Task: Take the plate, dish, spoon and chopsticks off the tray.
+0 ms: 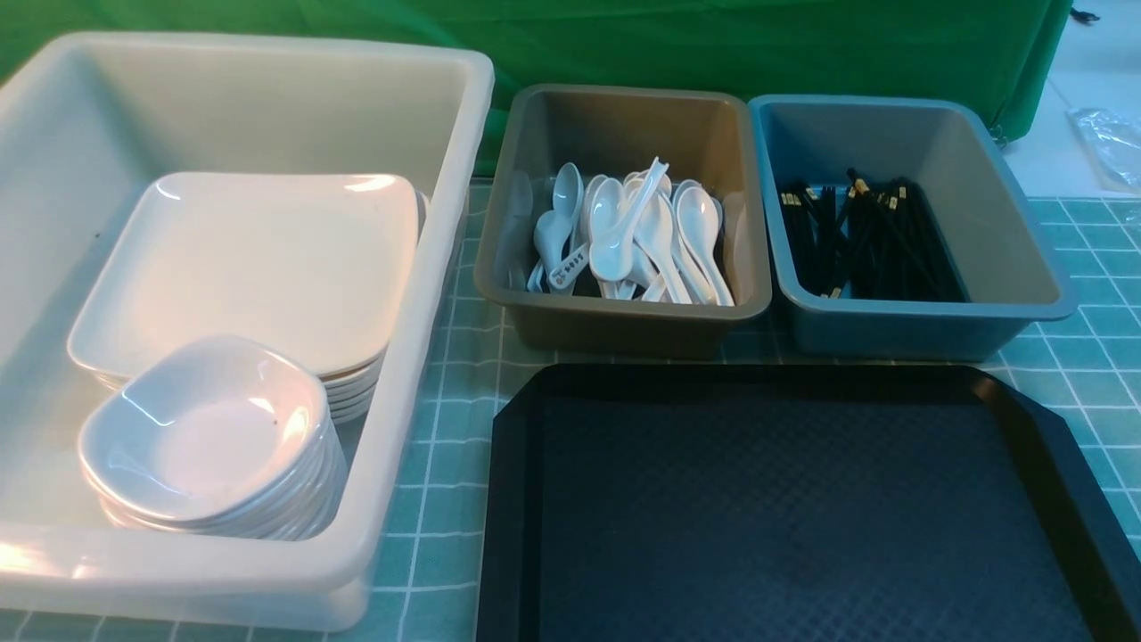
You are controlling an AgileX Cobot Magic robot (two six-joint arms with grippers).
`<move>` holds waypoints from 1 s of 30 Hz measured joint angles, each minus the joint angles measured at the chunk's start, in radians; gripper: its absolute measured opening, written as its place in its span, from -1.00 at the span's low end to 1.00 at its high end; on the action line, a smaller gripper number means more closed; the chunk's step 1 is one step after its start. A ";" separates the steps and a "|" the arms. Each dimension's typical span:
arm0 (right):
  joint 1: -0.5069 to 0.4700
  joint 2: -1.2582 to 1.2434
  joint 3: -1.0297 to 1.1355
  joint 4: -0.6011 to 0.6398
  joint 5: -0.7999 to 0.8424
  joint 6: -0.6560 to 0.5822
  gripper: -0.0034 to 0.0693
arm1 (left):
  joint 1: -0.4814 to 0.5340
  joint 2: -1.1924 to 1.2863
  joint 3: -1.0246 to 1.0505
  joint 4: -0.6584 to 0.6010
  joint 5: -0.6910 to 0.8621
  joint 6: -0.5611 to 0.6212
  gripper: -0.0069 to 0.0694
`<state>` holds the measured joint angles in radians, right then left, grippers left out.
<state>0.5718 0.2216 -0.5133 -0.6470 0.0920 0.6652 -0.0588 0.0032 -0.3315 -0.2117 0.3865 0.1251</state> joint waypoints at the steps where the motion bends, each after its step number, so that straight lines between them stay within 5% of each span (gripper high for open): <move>1: 0.000 0.000 0.000 0.000 0.000 0.000 -0.51 | 0.010 -0.001 0.015 0.009 -0.015 -0.001 -0.79; 9: 0.000 0.000 0.000 0.000 0.000 0.001 -0.51 | 0.111 -0.003 0.322 0.145 -0.187 -0.009 -0.79; 30: 0.000 0.000 0.000 0.000 0.003 0.001 -0.38 | 0.111 -0.008 0.331 0.199 -0.194 -0.011 -0.79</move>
<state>0.5718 0.2216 -0.5133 -0.6470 0.0948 0.6661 0.0526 -0.0049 -0.0009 -0.0122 0.1926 0.1146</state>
